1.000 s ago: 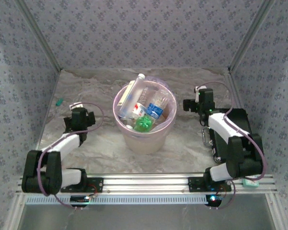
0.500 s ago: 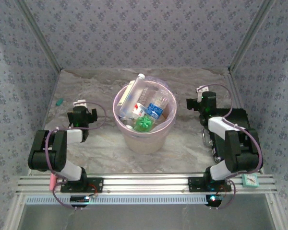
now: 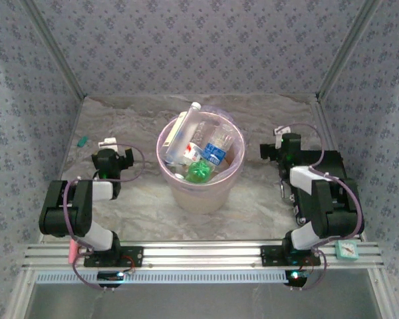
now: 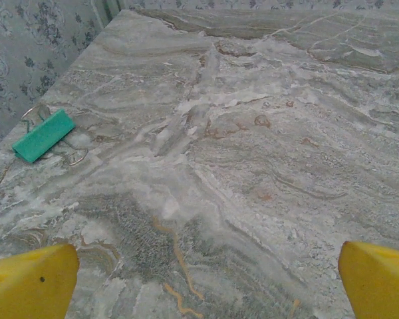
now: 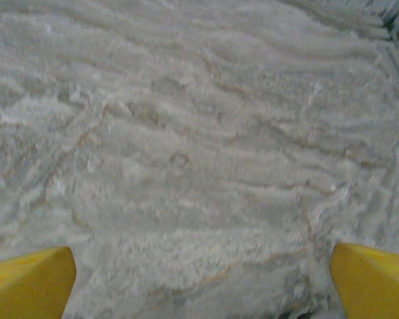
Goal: Put the plastic bottles in the bin
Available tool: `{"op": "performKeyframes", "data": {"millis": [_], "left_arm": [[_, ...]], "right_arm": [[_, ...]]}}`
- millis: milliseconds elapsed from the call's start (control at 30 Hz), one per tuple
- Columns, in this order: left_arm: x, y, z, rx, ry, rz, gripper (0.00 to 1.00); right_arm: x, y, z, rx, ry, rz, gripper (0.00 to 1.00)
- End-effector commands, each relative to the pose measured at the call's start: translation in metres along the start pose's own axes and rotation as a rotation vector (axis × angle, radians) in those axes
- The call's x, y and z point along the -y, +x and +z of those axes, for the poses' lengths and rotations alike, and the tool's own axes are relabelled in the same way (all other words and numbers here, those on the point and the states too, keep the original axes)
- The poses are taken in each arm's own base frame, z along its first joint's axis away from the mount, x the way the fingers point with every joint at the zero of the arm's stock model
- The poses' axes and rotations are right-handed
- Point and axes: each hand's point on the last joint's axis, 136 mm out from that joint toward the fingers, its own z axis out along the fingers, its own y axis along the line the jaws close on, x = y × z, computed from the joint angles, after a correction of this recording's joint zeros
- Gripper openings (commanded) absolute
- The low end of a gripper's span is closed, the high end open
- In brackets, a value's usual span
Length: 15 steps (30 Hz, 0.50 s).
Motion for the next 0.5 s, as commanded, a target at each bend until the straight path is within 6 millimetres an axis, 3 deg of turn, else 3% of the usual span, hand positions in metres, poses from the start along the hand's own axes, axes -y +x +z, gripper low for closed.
{"op": "performKeyframes", "data": {"millis": [0, 167, 467], "left_arm": [[0.003, -0.005, 0.0, 0.039, 0.026, -0.012, 1.0], [0.003, -0.005, 0.0, 0.04, 0.027, -0.012, 1.0], [0.004, -0.005, 0.001, 0.038, 0.029, -0.012, 1.0]], "right_arm": [[0.005, 0.001, -0.01, 0.107, 0.0, 0.053, 1.0], [0.012, 0.017, -0.01, 0.162, 0.013, 0.106, 1.0], [0.014, 0.017, -0.008, 0.146, -0.003, 0.126, 1.0]]}}
